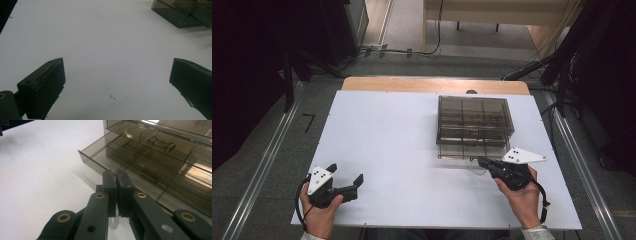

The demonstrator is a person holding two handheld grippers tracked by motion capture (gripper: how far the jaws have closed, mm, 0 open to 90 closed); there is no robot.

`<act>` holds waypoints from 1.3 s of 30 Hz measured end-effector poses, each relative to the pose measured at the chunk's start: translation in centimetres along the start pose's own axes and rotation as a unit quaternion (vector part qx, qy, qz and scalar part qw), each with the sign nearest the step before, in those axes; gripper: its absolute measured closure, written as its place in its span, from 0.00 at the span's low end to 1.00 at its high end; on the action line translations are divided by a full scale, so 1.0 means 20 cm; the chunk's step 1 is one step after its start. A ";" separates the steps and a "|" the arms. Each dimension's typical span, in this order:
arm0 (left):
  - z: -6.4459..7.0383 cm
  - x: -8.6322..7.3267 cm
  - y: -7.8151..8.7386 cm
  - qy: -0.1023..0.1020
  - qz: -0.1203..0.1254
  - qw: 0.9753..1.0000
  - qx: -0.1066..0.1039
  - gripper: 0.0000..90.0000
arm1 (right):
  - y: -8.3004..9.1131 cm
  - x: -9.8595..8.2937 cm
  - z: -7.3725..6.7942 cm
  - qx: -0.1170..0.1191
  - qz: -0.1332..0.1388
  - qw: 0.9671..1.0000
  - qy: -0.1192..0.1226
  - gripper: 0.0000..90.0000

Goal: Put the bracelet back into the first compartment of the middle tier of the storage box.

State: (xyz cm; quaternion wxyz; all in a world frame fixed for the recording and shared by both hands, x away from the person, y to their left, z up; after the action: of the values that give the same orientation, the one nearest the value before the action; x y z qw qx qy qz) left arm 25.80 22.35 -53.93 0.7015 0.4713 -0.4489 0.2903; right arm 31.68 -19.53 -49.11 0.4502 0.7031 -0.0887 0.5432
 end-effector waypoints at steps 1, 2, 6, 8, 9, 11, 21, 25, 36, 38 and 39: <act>0.00 0.00 0.00 0.000 0.000 1.000 0.000 0.01 | 0.00 0.01 -0.01 0.003 0.001 1.000 -0.002 0.95; 0.00 0.00 0.00 0.000 0.000 1.000 0.000 0.01 | -0.01 0.01 -0.01 0.005 0.004 1.000 -0.002 0.95; 0.00 0.00 0.00 -0.001 0.000 1.000 0.000 0.01 | -0.02 0.03 -0.03 0.011 0.007 1.000 -0.001 0.95; 0.00 0.00 0.00 -0.001 0.000 1.000 -0.001 0.01 | -0.03 0.04 -0.04 0.015 0.010 1.000 -0.003 0.95; 0.00 0.00 0.00 -0.001 -0.001 1.000 0.000 0.01 | -0.03 0.04 -0.04 0.017 0.011 1.000 -0.004 0.95; 0.00 0.00 0.00 -0.001 0.000 1.000 -0.001 0.01 | -0.03 0.05 -0.04 0.016 0.012 1.000 -0.003 0.95; 0.00 0.00 0.00 0.000 0.000 1.000 -0.001 0.01 | -0.04 0.08 -0.04 0.021 0.019 1.000 -0.009 0.95; 0.00 0.00 0.00 0.000 0.000 1.000 -0.001 0.01 | -0.04 0.09 -0.04 0.022 0.022 0.999 -0.010 0.95; 0.00 0.00 0.00 -0.001 0.000 1.000 -0.002 0.01 | -0.05 0.13 -0.04 0.025 0.031 0.999 -0.012 0.95; 0.00 0.00 0.00 -0.001 0.000 1.000 -0.002 0.01 | -0.05 0.14 -0.04 0.025 0.032 0.999 -0.012 0.95; 0.00 0.00 0.00 -0.002 -0.001 1.000 -0.002 0.01 | -0.05 0.14 -0.04 0.026 0.033 0.999 -0.013 0.95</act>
State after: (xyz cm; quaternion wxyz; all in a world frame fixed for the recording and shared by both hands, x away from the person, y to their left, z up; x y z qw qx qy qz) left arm 25.77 22.35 -53.91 0.7018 0.4707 -0.4504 0.2882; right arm 32.85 -17.28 -47.31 0.4127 0.7181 -0.1033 0.5507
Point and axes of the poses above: each handheld gripper's, and its own axes: y roughly backward along the jaws, x roughly out of its top, z roughly to its right, the point moved 8 cm from there along -y, roughly forward along the jaws, and after that the axes turned 5 degrees about -x, right-handed, at the moved point
